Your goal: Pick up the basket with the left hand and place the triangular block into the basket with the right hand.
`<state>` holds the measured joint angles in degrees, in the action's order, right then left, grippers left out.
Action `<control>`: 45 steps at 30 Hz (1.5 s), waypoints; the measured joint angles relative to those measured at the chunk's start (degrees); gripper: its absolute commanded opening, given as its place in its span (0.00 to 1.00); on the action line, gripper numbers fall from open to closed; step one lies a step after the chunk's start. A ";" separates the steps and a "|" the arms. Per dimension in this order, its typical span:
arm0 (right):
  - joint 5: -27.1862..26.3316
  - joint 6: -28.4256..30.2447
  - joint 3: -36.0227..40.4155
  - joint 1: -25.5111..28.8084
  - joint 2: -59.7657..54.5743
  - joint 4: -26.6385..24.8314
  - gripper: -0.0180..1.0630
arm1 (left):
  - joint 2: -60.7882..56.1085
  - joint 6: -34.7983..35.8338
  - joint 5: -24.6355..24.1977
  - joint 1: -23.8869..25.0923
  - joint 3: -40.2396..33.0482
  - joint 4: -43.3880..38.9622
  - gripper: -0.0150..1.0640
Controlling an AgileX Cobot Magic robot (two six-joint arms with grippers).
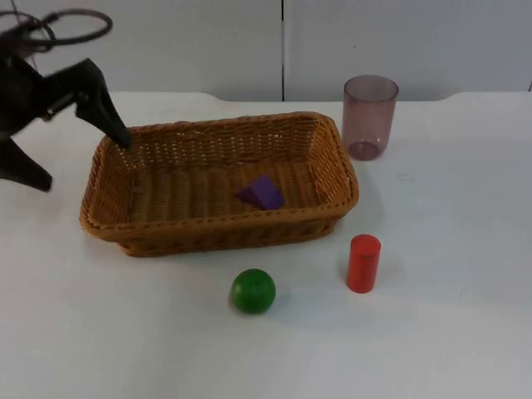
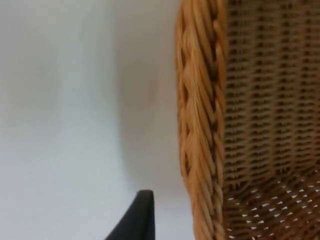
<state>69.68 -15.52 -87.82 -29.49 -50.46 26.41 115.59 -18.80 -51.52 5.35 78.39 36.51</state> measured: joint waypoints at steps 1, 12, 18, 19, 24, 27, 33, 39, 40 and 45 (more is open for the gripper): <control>0.00 0.10 0.00 0.00 0.00 0.00 0.99 | -1.57 0.00 0.78 0.17 0.00 -1.64 0.99; 0.00 0.21 0.00 0.00 0.00 0.00 0.99 | -31.16 8.35 24.60 -0.33 -16.47 -18.38 0.99; -0.13 0.10 0.00 0.00 0.00 0.12 0.99 | -44.69 8.72 28.18 -0.42 -19.28 -18.75 0.99; -0.13 0.10 0.00 0.00 0.00 0.12 0.99 | -44.69 8.72 28.18 -0.42 -19.28 -18.75 0.99; -0.13 0.10 0.00 0.00 0.00 2.15 0.99 | -49.23 8.72 34.48 -0.42 -19.50 -20.06 0.99; -0.53 0.10 0.00 0.00 0.00 5.38 0.99 | -51.38 8.72 35.69 -0.42 -19.50 -20.22 0.99; -5.56 -0.93 0.00 0.00 0.00 7.28 0.99 | -58.00 7.40 35.11 -0.42 -19.38 -17.02 0.99; -8.09 -3.28 0.86 0.00 -0.45 8.94 0.99 | -60.15 2.62 22.17 -1.51 -12.10 -13.88 0.99; -8.87 -4.52 1.92 0.00 -0.58 10.18 0.99 | -60.15 2.17 18.99 -2.36 -10.07 -13.88 0.99; -15.77 -13.83 15.37 0.00 0.70 19.44 0.99 | -61.20 4.85 15.51 -4.89 -5.35 -18.69 0.99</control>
<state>53.91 -29.35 -72.45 -29.49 -49.76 45.85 54.39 -13.95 -36.01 0.47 73.05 17.82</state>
